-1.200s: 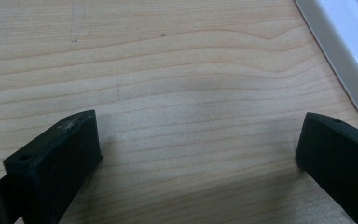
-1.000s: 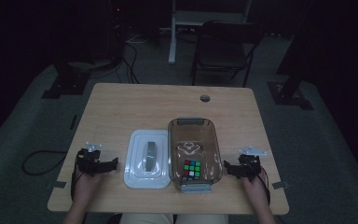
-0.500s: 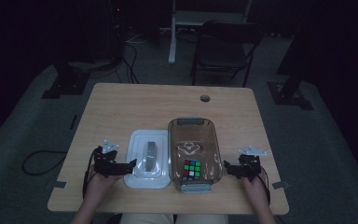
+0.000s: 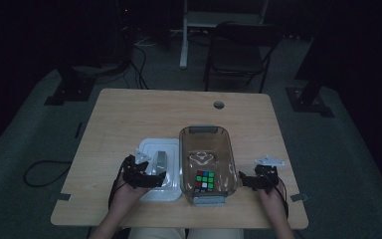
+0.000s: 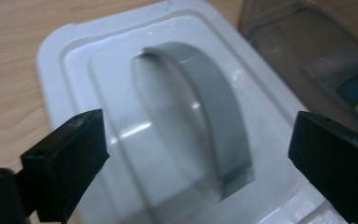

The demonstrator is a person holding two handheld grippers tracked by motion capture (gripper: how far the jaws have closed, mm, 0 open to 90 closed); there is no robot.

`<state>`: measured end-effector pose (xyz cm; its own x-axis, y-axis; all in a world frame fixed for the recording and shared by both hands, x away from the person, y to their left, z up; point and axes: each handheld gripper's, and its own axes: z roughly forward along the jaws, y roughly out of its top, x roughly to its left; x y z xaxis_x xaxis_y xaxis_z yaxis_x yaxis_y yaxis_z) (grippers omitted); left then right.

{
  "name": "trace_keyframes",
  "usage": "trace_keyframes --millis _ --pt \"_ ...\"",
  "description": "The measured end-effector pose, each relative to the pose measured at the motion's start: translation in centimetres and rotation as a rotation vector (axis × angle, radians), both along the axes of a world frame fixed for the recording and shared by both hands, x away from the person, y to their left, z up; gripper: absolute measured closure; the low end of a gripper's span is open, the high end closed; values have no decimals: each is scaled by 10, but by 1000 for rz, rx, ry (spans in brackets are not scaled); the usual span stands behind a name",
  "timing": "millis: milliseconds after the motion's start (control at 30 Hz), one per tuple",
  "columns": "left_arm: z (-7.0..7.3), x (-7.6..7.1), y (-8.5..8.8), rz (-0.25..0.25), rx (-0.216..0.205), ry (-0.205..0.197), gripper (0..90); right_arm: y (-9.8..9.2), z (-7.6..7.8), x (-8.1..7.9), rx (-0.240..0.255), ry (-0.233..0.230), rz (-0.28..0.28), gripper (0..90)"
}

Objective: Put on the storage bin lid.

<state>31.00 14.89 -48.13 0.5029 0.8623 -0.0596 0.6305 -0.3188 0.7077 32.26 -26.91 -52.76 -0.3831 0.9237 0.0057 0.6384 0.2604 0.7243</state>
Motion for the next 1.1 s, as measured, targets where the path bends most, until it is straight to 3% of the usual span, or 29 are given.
trace_keyframes --millis 67,133,300,333,400,533,633,867,1100 --pt "-2 2 -4 -10 -8 -4 65 0 0 0 0 0 0 129" --pt "-4 5 -8 -7 -15 -16 139 0 0 0 0 0 0 129" --pt "-10 12 -14 -9 -10 1 157 0 0 0 1 0 0 129" --pt "-11 14 -14 -7 -5 0 217 0 0 0 0 0 0 129" --pt "-13 17 -14 -6 -16 6 242 0 0 0 0 0 0 129" --pt "-16 19 -13 -29 -29 2 425 0 0 0 0 0 0 129" --pt "-18 21 -13 -23 -43 4 495 0 0 0 3 1 -2 129" --pt "-18 21 -12 -18 -69 -3 585 0 0 0 2 2 -6 129" --pt "-17 24 2 26 -97 -23 668 0 0 0 2 1 -7 129"
